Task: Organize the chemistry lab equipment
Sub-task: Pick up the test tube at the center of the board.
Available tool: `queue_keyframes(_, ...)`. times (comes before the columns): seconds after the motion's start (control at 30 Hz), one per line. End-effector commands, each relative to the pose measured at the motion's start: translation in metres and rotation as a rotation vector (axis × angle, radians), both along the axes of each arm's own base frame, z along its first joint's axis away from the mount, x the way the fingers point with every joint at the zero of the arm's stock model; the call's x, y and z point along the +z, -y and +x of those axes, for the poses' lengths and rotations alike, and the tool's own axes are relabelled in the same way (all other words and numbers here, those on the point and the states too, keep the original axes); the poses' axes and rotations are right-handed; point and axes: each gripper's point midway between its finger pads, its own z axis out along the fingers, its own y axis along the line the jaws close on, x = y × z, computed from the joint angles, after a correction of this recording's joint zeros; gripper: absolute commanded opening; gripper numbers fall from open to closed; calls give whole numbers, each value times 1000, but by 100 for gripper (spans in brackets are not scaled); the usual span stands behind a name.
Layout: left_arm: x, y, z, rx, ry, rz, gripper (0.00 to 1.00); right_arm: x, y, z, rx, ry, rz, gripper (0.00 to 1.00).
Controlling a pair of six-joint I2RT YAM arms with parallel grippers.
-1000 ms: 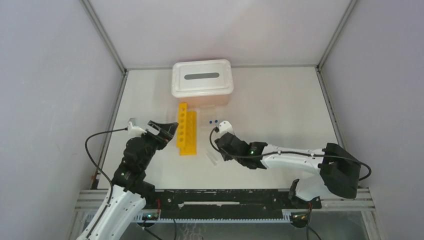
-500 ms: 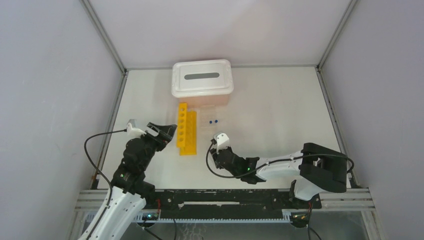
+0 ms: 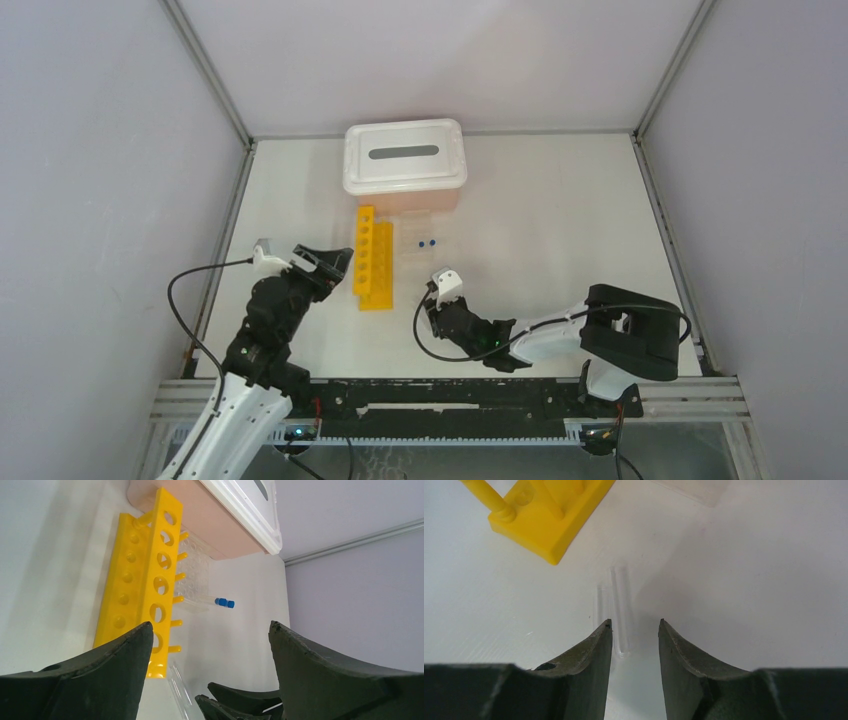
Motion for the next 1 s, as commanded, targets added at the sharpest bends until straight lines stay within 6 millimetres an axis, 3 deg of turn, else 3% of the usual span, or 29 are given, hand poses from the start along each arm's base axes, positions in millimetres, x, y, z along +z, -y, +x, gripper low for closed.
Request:
queue_keyframes(0.0, -2, 0, 5, 2, 24, 11, 89, 9, -12, 1, -2, 8, 69, 46)
queue_keyframes(0.97, -10, 4, 13, -1, 16, -11, 88, -24, -6, -4, 5, -38, 0, 40)
